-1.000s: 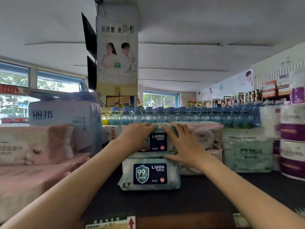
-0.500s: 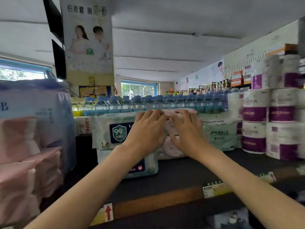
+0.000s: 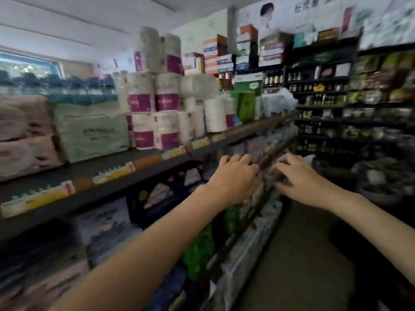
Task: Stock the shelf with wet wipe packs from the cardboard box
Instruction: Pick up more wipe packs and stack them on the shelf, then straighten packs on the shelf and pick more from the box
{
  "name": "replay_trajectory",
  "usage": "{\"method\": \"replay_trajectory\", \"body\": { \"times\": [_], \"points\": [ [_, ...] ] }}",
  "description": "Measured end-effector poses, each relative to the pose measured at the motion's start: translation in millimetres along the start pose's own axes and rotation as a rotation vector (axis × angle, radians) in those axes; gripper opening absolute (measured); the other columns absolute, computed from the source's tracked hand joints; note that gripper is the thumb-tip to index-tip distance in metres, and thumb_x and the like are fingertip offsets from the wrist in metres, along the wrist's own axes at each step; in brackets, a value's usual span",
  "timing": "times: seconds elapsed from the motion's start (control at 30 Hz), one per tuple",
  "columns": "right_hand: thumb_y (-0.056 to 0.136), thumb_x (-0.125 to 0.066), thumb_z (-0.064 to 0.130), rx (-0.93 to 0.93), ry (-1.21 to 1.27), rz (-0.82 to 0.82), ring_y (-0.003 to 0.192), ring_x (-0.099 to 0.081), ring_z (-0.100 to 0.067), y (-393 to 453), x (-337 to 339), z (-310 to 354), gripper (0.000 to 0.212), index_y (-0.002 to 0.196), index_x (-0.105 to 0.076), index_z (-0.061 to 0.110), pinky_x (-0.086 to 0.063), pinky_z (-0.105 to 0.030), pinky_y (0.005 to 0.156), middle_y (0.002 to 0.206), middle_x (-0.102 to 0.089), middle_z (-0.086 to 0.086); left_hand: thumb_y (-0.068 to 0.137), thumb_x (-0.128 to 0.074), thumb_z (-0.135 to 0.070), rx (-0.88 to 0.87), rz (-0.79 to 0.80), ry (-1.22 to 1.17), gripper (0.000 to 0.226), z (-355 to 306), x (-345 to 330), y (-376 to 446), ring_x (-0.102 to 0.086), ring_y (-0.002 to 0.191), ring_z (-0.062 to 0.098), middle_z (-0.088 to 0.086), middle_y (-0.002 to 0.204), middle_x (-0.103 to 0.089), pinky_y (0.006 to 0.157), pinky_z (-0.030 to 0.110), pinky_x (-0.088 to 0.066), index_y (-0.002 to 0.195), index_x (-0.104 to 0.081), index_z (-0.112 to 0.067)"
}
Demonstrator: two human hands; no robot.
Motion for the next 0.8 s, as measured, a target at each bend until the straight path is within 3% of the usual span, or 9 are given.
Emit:
{"method": "replay_trajectory", "body": {
  "times": [0.17, 0.27, 0.37, 0.43, 0.53, 0.67, 0.8],
  "points": [
    [0.093, -0.045, 0.016, -0.337, -0.077, 0.319, 0.121, -0.041, -0.026, -197.7, -84.7, -221.0, 0.043, 0.135, -0.035, 0.018, -0.041, -0.035, 0.097, 0.129, -0.034, -0.005, 0.091, -0.048, -0.029, -0.263, 0.23, -0.123, 0.045, -240.1, -100.5, 45.5, -0.036, 0.129, 0.03, 0.009, 0.141, -0.034, 0.101, 0.043, -0.032, 0.134, -0.04, -0.017],
    [0.092, -0.04, 0.004, -0.584, 0.005, 0.58, 0.122, -0.041, -0.03, -350.7, -140.0, -318.8, 0.048, 0.139, -0.031, 0.011, -0.037, -0.032, 0.092, 0.133, -0.034, -0.009, 0.09, -0.049, -0.027, -0.457, 0.38, -0.141, 0.047, -376.8, -168.4, 35.1, -0.027, 0.132, 0.03, 0.007, 0.146, -0.026, 0.103, 0.043, -0.03, 0.135, -0.04, -0.02],
    [0.092, -0.042, 0.005, -0.81, 0.068, 0.774, 0.109, -0.05, -0.035, -494.0, -176.3, -382.8, 0.04, 0.132, -0.038, 0.009, -0.045, -0.038, 0.086, 0.124, -0.04, -0.014, 0.09, -0.049, -0.024, -0.612, 0.505, -0.209, 0.043, -493.4, -214.7, 9.1, -0.027, 0.131, 0.029, 0.005, 0.146, -0.025, 0.102, 0.044, -0.03, 0.133, -0.042, -0.021],
    [0.094, -0.043, 0.01, -0.907, 0.089, 0.818, 0.111, -0.052, -0.034, -562.2, -198.2, -405.5, 0.035, 0.129, -0.042, 0.008, -0.046, -0.039, 0.09, 0.126, -0.044, -0.016, 0.092, -0.046, -0.025, -0.686, 0.574, -0.232, 0.04, -549.3, -240.0, -12.4, -0.029, 0.13, 0.028, 0.005, 0.144, -0.028, 0.101, 0.042, -0.03, 0.132, -0.043, -0.02],
    [0.093, -0.046, 0.012, -0.989, 0.181, 0.831, 0.127, -0.042, -0.031, -624.0, -234.1, -410.2, 0.047, 0.139, -0.037, 0.007, -0.036, -0.034, 0.101, 0.14, -0.038, -0.018, 0.092, -0.045, -0.025, -0.752, 0.7, -0.229, 0.042, -602.4, -281.1, -48.4, -0.033, 0.129, 0.026, 0.003, 0.143, -0.032, 0.103, 0.041, -0.028, 0.133, -0.042, -0.021],
    [0.089, -0.051, 0.013, -0.882, 0.221, 0.888, 0.124, -0.041, -0.031, -660.8, -292.4, -391.1, 0.045, 0.133, -0.042, 0.013, -0.038, -0.037, 0.097, 0.133, -0.039, -0.01, 0.092, -0.046, -0.022, -0.785, 0.852, -0.113, 0.044, -625.6, -338.8, -91.1, -0.036, 0.132, 0.025, 0.003, 0.143, -0.034, 0.107, 0.04, -0.027, 0.135, -0.041, -0.021],
    [0.092, -0.05, 0.011, -0.741, 0.305, 0.893, 0.127, -0.041, -0.024, -660.6, -347.8, -367.5, 0.053, 0.141, -0.033, 0.018, -0.039, -0.034, 0.097, 0.145, -0.034, -0.004, 0.093, -0.045, -0.023, -0.782, 0.984, -0.084, 0.043, -625.8, -382.5, -113.4, -0.04, 0.13, 0.027, 0.005, 0.144, -0.035, 0.104, 0.038, -0.031, 0.136, -0.04, -0.024]
  ]
}}
Point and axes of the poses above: each hand's wrist, its own y-axis towards the middle knuckle, its own x-axis out of the back of the hand, z = x × y, the point moved 9 cm from there along y, towards the middle knuckle
